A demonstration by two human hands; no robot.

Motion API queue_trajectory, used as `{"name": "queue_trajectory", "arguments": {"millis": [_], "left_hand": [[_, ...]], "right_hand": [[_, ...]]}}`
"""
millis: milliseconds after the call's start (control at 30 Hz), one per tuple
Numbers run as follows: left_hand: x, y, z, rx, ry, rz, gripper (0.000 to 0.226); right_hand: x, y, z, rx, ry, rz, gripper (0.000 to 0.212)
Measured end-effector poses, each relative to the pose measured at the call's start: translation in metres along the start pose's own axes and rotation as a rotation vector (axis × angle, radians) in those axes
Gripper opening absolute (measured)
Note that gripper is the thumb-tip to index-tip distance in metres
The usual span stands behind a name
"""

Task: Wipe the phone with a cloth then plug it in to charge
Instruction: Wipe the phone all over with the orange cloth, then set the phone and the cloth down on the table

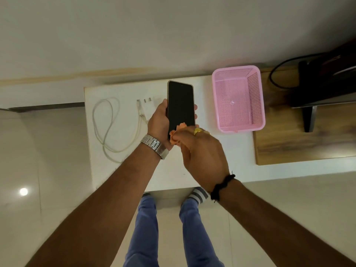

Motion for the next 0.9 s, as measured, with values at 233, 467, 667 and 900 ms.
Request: {"name": "queue_trajectory", "arguments": {"millis": [233,467,667,900], "left_hand": [[0.025,0.028,-0.013,-0.113,0.267,-0.193,0.047],[0.060,0.051,-0.015,-0.213,0.713,-0.468,0.011],[0.076,0.058,-0.023,-0.246,1.105,-0.607,0.050],[0.056,0.042,-0.045,-0.223,1.694,-0.705,0.060]], "right_hand": [[-0.005,-0.020,-0.061,-0.385,0.643,-0.082,0.013],[-0.038,-0.024,-0.120,-0.758,1.149,-0.143,0.023],[-0.062,-0.018,-0.122,-0.780,1.507,-0.106,0.028],[-0.079,-0.017,-0.120,-0.803,1.695,-0.031,0.033]]}}
Point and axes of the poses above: each hand's wrist, its own y-axis towards the middle knuckle, its own x-axis out of the back of the hand, z = x × y, the point moved 9 cm from there along y, towards the middle knuckle, and after that the axes turned 2 degrees about z, right-handed, at the moved point
